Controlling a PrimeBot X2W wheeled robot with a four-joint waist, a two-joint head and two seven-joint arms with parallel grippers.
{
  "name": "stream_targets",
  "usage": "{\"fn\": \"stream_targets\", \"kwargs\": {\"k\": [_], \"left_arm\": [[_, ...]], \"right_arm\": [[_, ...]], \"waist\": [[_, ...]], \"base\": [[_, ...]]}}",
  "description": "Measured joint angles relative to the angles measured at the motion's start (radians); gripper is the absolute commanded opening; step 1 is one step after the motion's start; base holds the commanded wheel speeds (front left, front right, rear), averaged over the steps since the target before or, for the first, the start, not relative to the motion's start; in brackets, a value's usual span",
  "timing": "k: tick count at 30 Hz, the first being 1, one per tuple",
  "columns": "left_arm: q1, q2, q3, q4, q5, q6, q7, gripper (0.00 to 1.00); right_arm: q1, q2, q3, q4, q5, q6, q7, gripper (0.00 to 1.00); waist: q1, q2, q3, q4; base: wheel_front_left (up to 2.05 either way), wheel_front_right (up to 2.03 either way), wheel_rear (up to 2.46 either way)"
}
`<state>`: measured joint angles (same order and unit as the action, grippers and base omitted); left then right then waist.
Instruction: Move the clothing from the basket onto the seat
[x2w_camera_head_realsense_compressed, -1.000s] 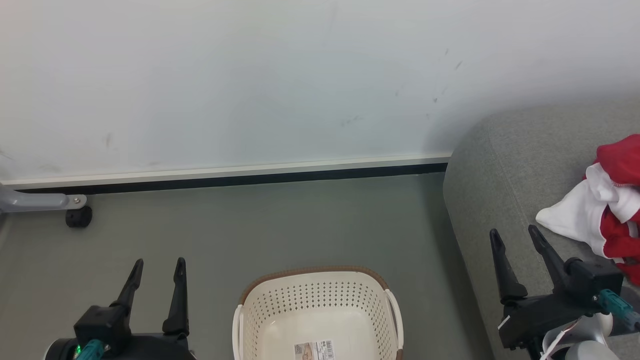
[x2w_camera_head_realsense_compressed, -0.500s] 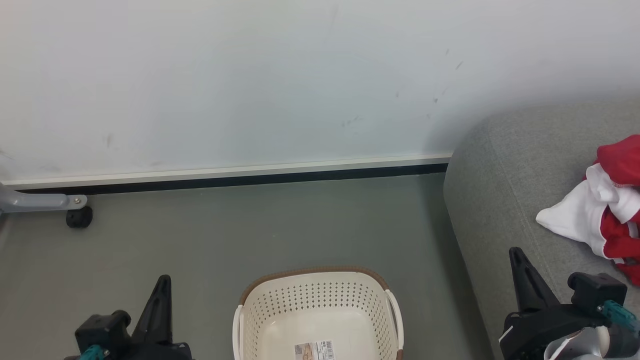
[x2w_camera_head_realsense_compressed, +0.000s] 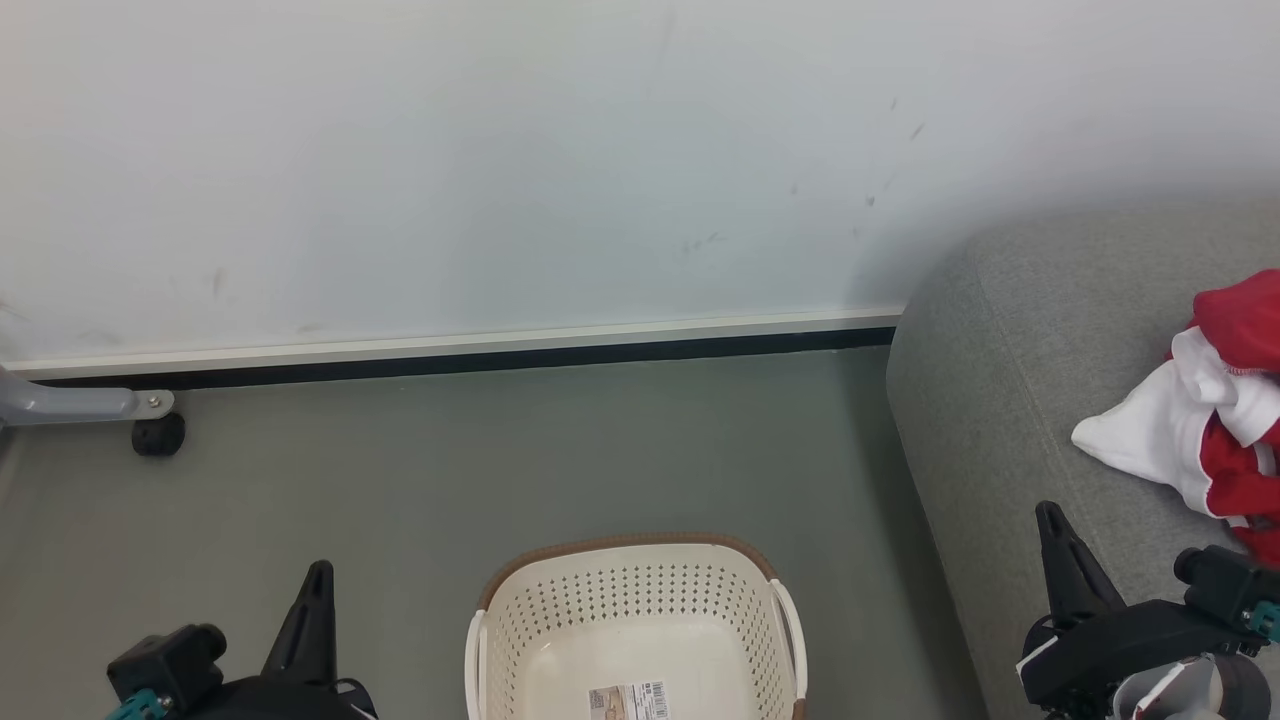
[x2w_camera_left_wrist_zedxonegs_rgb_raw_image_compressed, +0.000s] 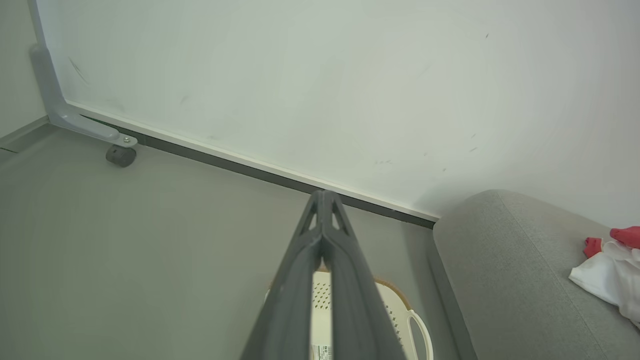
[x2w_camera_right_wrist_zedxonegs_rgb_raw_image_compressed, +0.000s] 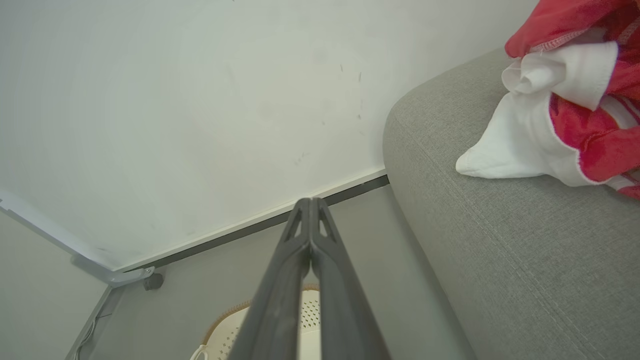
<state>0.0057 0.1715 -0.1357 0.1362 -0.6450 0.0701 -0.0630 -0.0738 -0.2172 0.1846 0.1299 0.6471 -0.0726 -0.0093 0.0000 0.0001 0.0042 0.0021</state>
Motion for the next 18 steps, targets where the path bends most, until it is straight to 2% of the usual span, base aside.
{"fn": "stream_targets", "kwargs": {"k": [18], "left_arm": [[-0.020,-0.031,0.057,0.039,-0.236,-0.045,0.044,0.00]], "right_arm": [[-0.002,0.042,-0.078,0.039,0.233,0.044,0.031,0.00]], "waist": [[0.0000,0.0000,-0.001,0.000]], "base": [[0.00,0.00,0.00]]}}
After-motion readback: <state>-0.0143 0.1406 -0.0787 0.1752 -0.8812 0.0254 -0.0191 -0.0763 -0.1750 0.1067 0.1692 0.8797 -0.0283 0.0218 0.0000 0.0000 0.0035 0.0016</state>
